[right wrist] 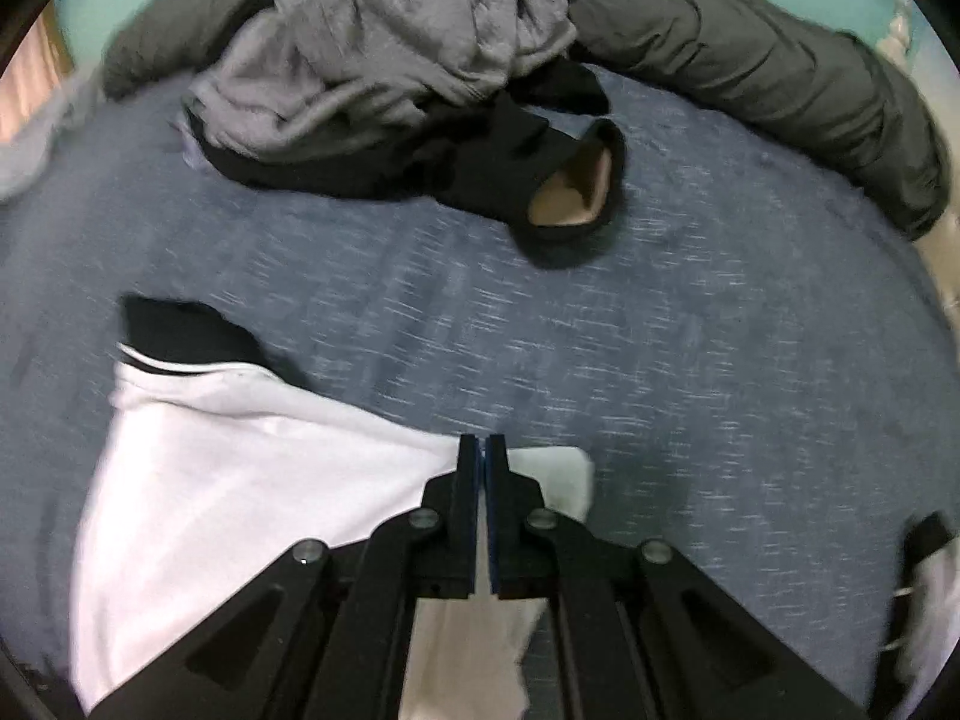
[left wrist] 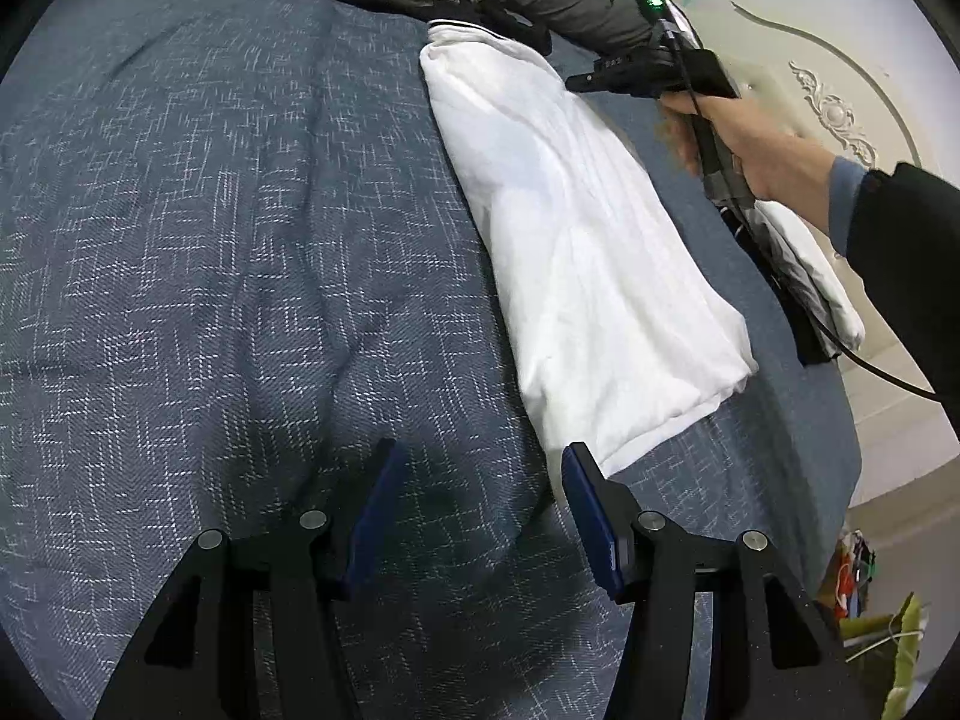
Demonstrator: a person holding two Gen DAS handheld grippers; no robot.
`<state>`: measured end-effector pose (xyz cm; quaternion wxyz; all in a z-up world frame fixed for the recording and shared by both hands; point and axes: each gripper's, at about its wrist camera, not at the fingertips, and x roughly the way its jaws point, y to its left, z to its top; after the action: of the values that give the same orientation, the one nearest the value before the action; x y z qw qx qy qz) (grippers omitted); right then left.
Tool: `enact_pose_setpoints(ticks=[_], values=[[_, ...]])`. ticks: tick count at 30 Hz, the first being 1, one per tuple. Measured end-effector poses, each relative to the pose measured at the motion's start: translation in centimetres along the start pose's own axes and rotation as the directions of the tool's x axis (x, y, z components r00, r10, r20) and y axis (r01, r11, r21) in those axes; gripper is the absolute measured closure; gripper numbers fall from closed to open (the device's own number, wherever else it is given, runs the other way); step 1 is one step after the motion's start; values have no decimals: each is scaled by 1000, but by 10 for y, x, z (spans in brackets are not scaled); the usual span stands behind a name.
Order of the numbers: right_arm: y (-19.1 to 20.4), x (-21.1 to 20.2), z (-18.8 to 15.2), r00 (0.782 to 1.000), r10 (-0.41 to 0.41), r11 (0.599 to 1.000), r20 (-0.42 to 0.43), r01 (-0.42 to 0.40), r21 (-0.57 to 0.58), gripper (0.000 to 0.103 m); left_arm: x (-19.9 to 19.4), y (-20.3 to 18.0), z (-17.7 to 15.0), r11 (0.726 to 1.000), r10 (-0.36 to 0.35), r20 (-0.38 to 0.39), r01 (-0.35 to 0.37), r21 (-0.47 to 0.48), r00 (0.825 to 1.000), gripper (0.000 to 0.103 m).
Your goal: Fold clothes
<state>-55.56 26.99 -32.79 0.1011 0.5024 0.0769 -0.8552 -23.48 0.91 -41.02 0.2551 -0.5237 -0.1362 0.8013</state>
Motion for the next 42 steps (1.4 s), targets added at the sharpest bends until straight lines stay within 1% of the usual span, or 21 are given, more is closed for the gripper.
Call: enact_pose_setpoints(ticks=[2, 3, 4, 7, 9, 13, 14, 16, 18, 19, 22, 24, 29, 32, 33, 34, 35, 37, 39, 42], values=[[-7, -7, -5, 1000, 20, 1000, 11, -20, 13, 90, -1, -1, 0, 1000, -1, 3, 1, 1, 1000, 44], [-10, -11, -9, 999, 37, 999, 18, -37, 22, 77, -2, -2, 0, 1000, -2, 4, 2, 1, 1000, 44], [-15, -16, -15, 998, 64, 997, 26, -65, 34, 71, -2, -3, 0, 1000, -3, 5, 3, 2, 1000, 44], [-26, -31, -34, 992, 116, 990, 49, -120, 73, 71, -3, -5, 0, 1000, -7, 6, 7, 6, 1000, 44], [-31, -33, -45, 987, 155, 983, 38, -158, 94, 71, -3, -7, 0, 1000, -8, 7, 8, 11, 1000, 44], [-31, -35, -66, 984, 180, 980, 10, -180, 88, 72, -2, -11, 0, 1000, -7, 6, 7, 17, 1000, 44], [-31, -34, -67, 983, 182, 979, 7, -182, 93, 74, -2, -11, 0, 1000, -7, 6, 7, 18, 1000, 44], [-31, -31, -70, 983, 185, 977, 3, -185, 104, 97, -2, -11, 1, 1000, -5, 5, 5, 20, 1000, 44], [-30, -29, -74, 982, 189, 975, -2, -187, 115, 99, -1, -10, 1, 1000, -7, 3, 6, 16, 1000, 44], [-32, -29, -74, 984, 180, 976, 1, -178, 128, 100, -1, -10, 0, 1000, -7, 2, 7, 14, 1000, 44], [-45, -29, -73, 995, 99, 975, 26, -102, 199, 100, 1, -9, -1, 1000, -8, -2, 8, 13, 1000, 44], [-50, -25, -73, 998, 60, 972, 6, -60, 229, 100, 2, -8, -1, 1000, -8, -2, 8, 13, 1000, 44], [-45, -21, -74, 999, 53, 970, -4, -50, 236, 100, 3, -9, -2, 1000, -8, -4, 8, 12, 1000, 44], [-45, -24, -77, 998, 67, 968, -15, -61, 245, 98, 6, -11, -1, 1000, -19, -8, 19, 10, 1000, 44], [-45, -29, -79, 998, 55, 967, -7, -52, 249, 89, 7, -12, -1, 1000, -22, -8, 22, 9, 1000, 44], [-44, -35, -81, 999, 43, 967, 2, -42, 252, 75, 8, -14, -1, 1000, -25, -8, 25, 8, 1000, 44], [-44, -41, -84, 999, 43, 965, 16, -46, 257, 69, 9, -15, 0, 1000, -28, -8, 28, 7, 1000, 44], [-40, -56, -94, 996, 71, 961, 46, -81, 264, 67, 10, -17, 1, 999, -31, -1, 31, 8, 1000, 44], [-36, -70, -107, 996, 71, 959, 59, -84, 272, 67, 11, -16, 3, 999, -51, 5, 51, -7, 999, 44], [-22, -93, -134, 991, 104, 947, 83, -124, 297, 67, 16, -13, 7, 996, -82, 9, 83, -40, 997, 44]])
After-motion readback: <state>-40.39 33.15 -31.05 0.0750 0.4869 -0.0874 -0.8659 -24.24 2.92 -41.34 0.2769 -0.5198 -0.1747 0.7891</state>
